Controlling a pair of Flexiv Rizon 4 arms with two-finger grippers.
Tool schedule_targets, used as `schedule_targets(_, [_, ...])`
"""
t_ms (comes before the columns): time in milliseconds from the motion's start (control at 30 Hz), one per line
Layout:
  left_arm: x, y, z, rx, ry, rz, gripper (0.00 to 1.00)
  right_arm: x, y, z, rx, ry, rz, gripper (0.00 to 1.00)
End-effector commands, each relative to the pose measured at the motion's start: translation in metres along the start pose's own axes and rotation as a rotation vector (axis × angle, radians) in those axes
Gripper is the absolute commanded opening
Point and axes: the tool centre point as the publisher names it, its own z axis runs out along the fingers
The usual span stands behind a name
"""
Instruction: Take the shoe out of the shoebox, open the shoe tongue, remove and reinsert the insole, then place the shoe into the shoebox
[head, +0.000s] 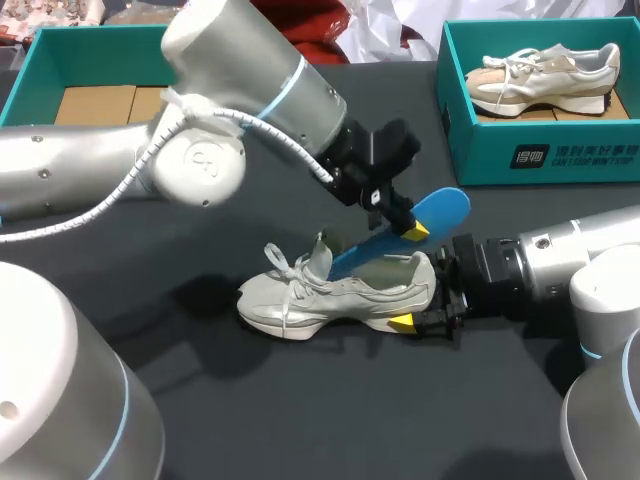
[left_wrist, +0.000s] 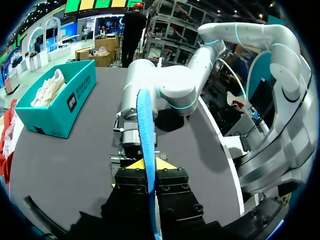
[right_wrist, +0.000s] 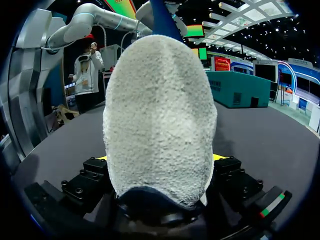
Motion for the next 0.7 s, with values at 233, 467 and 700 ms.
schedule_targets(233, [0.032,-0.041,-0.04,0.115,0.089,0.024,0.0,0.001,-0.001,0.002,0.005,-0.001,0.001,0.0])
schedule_targets(467, [0.042,-0.058,-0.046,0.164,0.136,-0.005,0.0,0.001,-0.001,0.002,0.005,-0.001,0.001,0.0])
schedule_targets(700, [0.042,-0.058,-0.046,0.164,0.136,-0.005,0.0,0.001,-0.001,0.002,0.005,-0.001,0.001,0.0])
